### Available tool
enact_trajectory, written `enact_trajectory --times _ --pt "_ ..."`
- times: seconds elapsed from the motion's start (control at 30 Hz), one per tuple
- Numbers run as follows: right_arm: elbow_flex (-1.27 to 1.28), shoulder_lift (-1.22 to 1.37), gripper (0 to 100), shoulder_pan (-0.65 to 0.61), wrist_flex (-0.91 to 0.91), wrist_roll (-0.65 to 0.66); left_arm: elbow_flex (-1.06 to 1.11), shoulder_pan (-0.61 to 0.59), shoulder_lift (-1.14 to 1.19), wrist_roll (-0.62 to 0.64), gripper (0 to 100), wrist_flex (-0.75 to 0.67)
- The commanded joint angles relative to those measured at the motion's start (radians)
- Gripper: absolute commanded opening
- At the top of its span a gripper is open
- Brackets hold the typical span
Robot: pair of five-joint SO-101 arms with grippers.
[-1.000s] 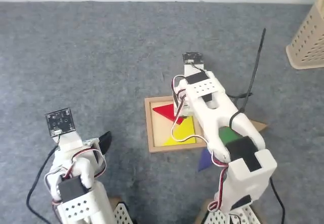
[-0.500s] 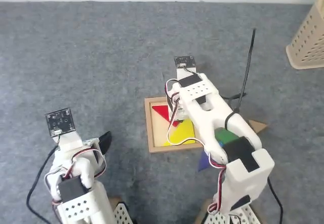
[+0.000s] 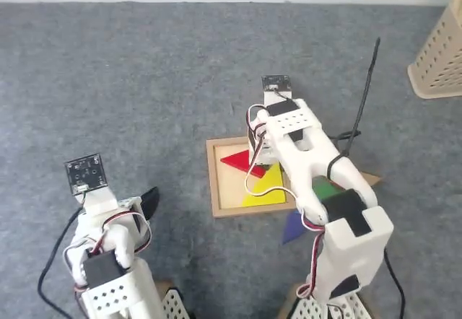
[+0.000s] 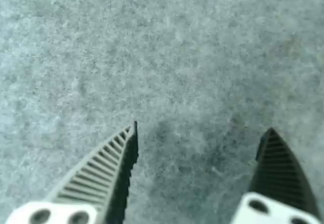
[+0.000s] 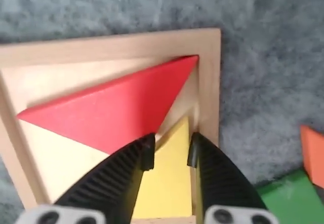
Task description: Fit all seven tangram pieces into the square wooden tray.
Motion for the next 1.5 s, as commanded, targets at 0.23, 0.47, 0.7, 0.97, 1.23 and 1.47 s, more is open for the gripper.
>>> enact_trajectory --times 0.23,0.47,0.7,0.97,1.23,1.47 --pt "-0.092 0.090 13.6 -0.027 -0.015 0.023 -0.013 0.002 -0.012 -0.002 35 -0.002" --pt "-0.141 0.093 13.7 -0.074 -0.028 0.023 -0.013 0.002 -0.012 -0.002 35 -0.002" --pt "-0.138 0.082 13.5 -0.067 0.004 0.021 -0.013 0.002 -0.012 -0.002 35 -0.002" --pt "-0.133 0.082 13.4 0.018 0.064 0.021 -0.013 0.002 -0.012 -0.002 35 -0.002" --pt "-0.132 0.053 13.4 -0.038 0.048 0.046 -0.013 0.002 -0.012 -0.002 35 -0.002" --pt "0.129 -0.200 13.4 -0.036 -0.128 0.054 -0.013 0.002 -0.012 -0.002 35 -0.002"
